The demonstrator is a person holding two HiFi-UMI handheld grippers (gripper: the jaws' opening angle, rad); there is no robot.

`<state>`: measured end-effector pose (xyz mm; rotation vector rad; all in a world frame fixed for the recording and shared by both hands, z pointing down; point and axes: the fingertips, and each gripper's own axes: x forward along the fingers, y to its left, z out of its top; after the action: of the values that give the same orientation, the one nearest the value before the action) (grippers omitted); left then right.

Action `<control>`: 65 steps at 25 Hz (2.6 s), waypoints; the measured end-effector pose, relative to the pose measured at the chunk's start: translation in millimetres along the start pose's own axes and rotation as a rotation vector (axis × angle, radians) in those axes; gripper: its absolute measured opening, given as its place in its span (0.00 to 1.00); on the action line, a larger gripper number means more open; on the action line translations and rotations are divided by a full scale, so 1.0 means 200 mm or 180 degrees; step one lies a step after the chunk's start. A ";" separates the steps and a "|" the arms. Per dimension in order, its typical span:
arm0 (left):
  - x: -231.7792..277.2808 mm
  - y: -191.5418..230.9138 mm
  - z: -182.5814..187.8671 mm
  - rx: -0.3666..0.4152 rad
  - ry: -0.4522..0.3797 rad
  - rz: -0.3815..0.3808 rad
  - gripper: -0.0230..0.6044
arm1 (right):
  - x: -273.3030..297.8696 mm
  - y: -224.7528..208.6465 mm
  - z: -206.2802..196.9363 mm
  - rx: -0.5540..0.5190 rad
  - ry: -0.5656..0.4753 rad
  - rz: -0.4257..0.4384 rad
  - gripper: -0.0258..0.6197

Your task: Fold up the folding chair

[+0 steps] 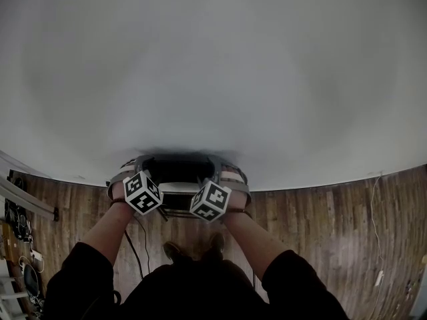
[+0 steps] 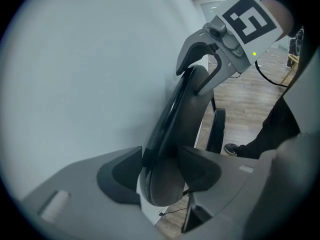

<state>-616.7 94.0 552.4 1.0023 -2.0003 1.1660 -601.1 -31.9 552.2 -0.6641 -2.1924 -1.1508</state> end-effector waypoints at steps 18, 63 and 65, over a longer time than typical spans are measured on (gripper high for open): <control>0.03 0.06 0.01 -0.0024 -0.0059 0.0067 0.33 | 0.05 -0.06 -0.02 -0.0338 0.0119 -0.0306 0.45; -0.39 -0.18 0.08 -0.0395 0.0021 0.0308 0.22 | -0.22 0.00 0.05 0.0221 -0.0686 0.0345 0.40; -0.42 -0.21 0.09 -0.0447 -0.0004 0.0333 0.22 | -0.25 0.02 0.05 0.0267 -0.0730 0.0403 0.40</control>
<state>-539.1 89.7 496.7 0.8375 -2.1251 1.0617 -565.7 -29.6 515.5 -0.9233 -2.3346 -0.9529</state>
